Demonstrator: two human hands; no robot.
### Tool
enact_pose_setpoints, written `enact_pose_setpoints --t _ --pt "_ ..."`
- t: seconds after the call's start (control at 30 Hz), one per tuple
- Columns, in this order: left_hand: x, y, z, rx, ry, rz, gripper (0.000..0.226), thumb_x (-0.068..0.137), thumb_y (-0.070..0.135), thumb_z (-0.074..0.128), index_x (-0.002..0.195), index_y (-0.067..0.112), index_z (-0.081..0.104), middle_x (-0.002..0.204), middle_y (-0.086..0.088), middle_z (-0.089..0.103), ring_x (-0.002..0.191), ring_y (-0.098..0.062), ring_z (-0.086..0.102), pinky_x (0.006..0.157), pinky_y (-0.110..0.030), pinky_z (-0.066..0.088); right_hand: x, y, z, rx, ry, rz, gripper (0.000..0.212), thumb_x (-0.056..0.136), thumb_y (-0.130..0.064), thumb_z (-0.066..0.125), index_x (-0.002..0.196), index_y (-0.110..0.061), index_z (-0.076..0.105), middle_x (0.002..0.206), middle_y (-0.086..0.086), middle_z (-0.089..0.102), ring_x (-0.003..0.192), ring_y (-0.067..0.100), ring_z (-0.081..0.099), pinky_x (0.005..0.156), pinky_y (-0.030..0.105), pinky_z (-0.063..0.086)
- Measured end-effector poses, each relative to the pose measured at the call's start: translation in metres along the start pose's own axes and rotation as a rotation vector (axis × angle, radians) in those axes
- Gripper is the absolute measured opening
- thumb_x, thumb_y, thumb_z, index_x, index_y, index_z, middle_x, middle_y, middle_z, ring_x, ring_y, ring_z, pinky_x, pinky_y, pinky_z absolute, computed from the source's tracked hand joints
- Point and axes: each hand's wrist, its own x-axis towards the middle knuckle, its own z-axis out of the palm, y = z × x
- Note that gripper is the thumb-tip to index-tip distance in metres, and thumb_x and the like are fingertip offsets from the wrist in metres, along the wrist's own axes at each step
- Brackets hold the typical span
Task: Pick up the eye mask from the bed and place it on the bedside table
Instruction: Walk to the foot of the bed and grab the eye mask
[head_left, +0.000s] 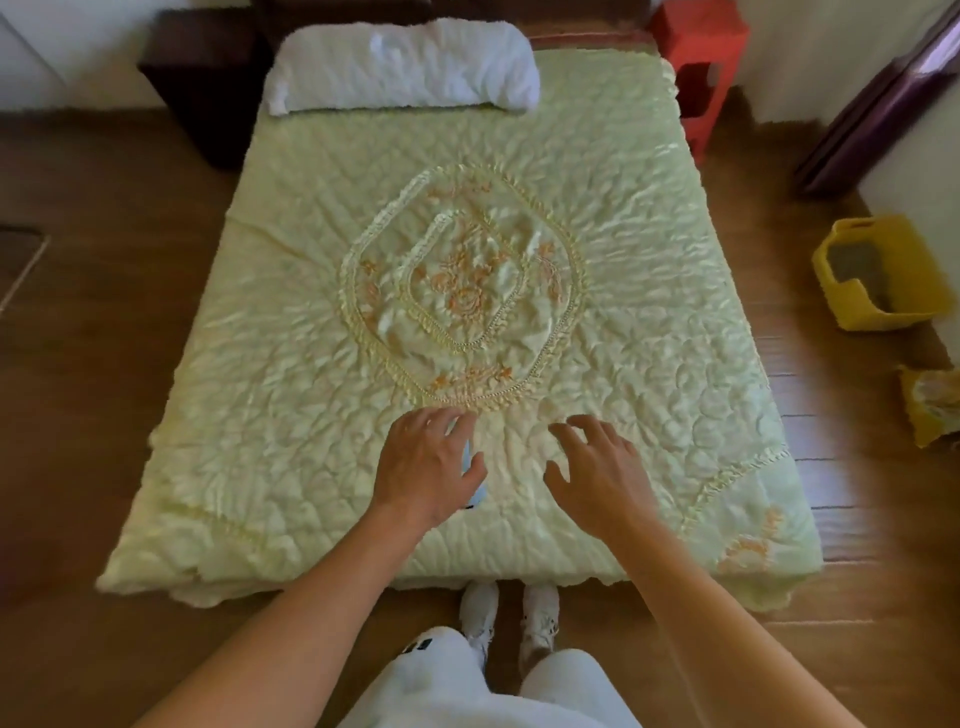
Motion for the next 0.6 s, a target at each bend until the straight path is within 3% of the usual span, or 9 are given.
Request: enact_pose_setpoints --t 0.33,0.6 --pt "-0.018 -0.034 0.03 0.04 -0.127 -0.174 0.049 0.085 0.04 0.058 0.126 0.014 0.063 0.125 -0.009 0.068 0.115 -0.029 0.061 0.096 -0.046 0.049 0.042 -0.01 0.027 -0.096 -0.118 -0.28 0.046 0.09 -0.033 0.068 0.131 -0.014 0.063 0.138 0.012 0.063 0.125 0.033 0.06 0.1 0.048 0.05" --pt "-0.016 -0.071 0.088 0.03 -0.309 -0.076 0.051 0.086 0.037 0.058 0.132 0.013 0.058 0.135 -0.009 0.062 0.124 -0.028 0.055 0.106 -0.046 0.041 0.074 -0.018 0.073 -0.157 -0.219 -0.417 0.042 0.091 -0.025 0.067 0.13 -0.01 0.063 0.138 0.017 0.062 0.127 0.036 0.059 0.102 0.048 0.048"
